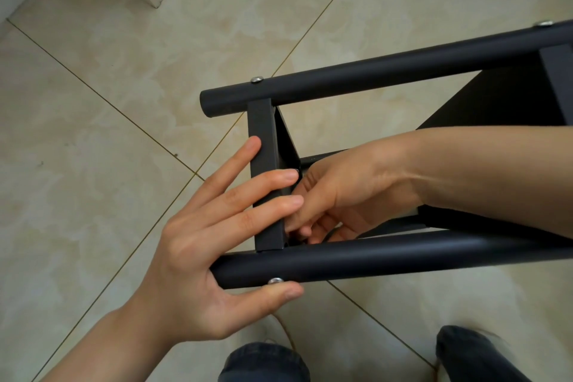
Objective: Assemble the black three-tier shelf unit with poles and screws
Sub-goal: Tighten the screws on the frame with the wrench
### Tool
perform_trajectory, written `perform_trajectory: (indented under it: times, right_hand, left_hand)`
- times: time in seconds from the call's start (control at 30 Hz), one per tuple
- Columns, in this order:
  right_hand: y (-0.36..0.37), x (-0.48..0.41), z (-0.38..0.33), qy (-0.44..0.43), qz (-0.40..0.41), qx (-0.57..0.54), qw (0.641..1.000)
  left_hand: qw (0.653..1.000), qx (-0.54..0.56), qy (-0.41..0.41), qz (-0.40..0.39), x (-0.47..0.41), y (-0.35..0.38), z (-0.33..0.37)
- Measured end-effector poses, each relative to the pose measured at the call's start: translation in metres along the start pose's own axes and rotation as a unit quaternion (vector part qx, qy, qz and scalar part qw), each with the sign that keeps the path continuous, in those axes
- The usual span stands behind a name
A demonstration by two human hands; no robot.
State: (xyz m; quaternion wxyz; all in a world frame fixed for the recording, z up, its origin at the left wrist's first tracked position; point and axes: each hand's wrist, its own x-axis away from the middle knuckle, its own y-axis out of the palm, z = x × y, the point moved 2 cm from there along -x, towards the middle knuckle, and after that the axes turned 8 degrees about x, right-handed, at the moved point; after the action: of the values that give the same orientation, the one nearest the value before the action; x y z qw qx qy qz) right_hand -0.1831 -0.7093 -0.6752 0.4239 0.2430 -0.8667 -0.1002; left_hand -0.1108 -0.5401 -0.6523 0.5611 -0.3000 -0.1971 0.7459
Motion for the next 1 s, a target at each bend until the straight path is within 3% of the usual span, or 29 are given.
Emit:
perform_trajectory:
  times: [0.3, 0.5, 0.67, 0.8, 1.0]
  right_hand:
    - [0.006, 0.028, -0.004, -0.055, 0.048, 0.109, 0.991]
    - [0.023, 0.051, -0.004, -0.069, 0.085, 0.176, 0.978]
    - [0.044, 0.067, 0.001, -0.078, 0.203, 0.377, 0.900]
    - [0.057, 0.073, 0.009, -0.079, 0.287, 0.438, 0.848]
    - [0.070, 0.084, 0.027, -0.042, 0.397, 0.525, 0.751]
  left_hand:
    - [0.999, 0.024, -0.027, -0.004, 0.005, -0.001, 0.000]
    - [0.997, -0.011, -0.053, 0.054, 0.017, 0.004, 0.009]
    - [0.975, 0.092, -0.137, 0.147, 0.035, 0.018, 0.020]
    - [0.914, 0.260, -0.198, 0.240, 0.040, 0.028, 0.028]
    - [0.841, 0.370, -0.265, 0.292, 0.049, 0.044, 0.014]
